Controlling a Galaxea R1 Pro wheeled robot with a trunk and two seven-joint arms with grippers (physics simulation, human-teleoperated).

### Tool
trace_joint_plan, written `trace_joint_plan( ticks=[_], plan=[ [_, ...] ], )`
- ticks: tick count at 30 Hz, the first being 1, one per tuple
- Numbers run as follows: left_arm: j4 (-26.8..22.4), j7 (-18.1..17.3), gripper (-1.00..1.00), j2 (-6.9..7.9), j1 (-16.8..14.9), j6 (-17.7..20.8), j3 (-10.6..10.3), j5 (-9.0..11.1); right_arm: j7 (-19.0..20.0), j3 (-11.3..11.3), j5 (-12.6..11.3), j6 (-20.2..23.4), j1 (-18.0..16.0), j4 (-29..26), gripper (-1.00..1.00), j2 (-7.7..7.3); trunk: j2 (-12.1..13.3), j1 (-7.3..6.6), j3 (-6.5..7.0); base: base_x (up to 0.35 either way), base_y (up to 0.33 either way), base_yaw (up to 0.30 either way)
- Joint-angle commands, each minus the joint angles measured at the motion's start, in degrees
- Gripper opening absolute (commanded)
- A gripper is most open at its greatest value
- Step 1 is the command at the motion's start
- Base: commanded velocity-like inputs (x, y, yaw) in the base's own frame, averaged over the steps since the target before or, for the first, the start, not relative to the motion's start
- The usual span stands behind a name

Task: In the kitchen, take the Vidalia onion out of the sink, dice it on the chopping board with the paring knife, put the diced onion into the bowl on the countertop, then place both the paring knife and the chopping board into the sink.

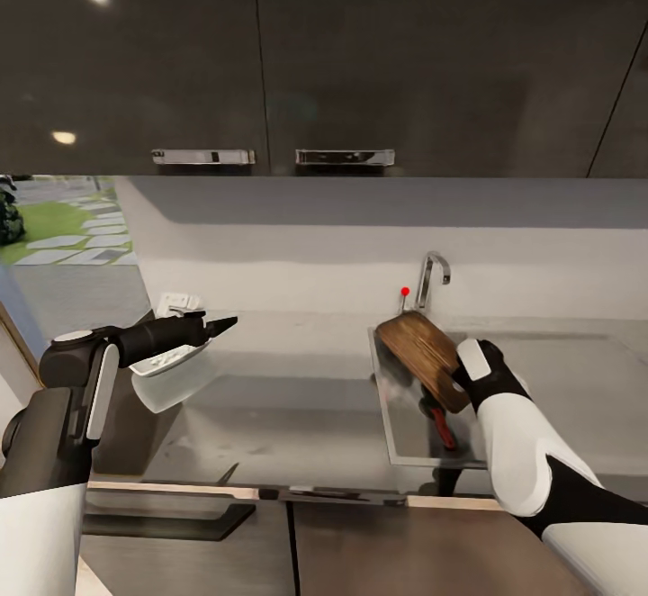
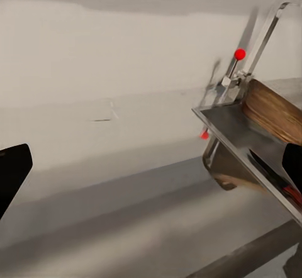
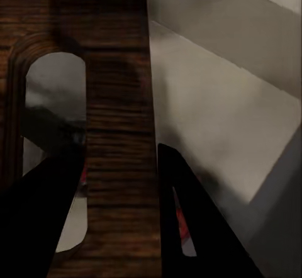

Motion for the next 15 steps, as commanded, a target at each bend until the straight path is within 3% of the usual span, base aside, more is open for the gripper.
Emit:
trace_joint_plan(
  ticks=[1,5,9,15],
  plan=[
    [-0.03,-0.23,1.0,0.0,-0.06,0.41,0.07,0.01,-0.15,-0.15,-0.13,-0.11,-0.05,-0.03,-1.0,0.13,-0.07,0.01,-0.08,0.0,0.0,0.0],
    [-0.03,-0.23,1.0,0.0,-0.06,0.41,0.11,0.01,-0.67,-0.15,-0.18,-1.11,-0.05,0.41,-1.0,1.85,-0.07,0.01,-0.08,0.0,0.0,0.0],
    [-0.03,-0.23,1.0,0.0,-0.06,0.41,0.09,0.01,-2.34,-0.33,-0.64,-1.2,-0.05,0.43,-1.0,2.68,-0.07,0.01,-0.08,0.0,0.0,0.0],
    [-0.03,-0.23,1.0,-0.03,-0.06,0.41,-0.01,0.01,-7.0,-0.51,-5.51,-1.31,-0.05,0.06,-1.0,2.97,-0.07,0.01,-0.08,0.0,0.0,0.0]
  ],
)
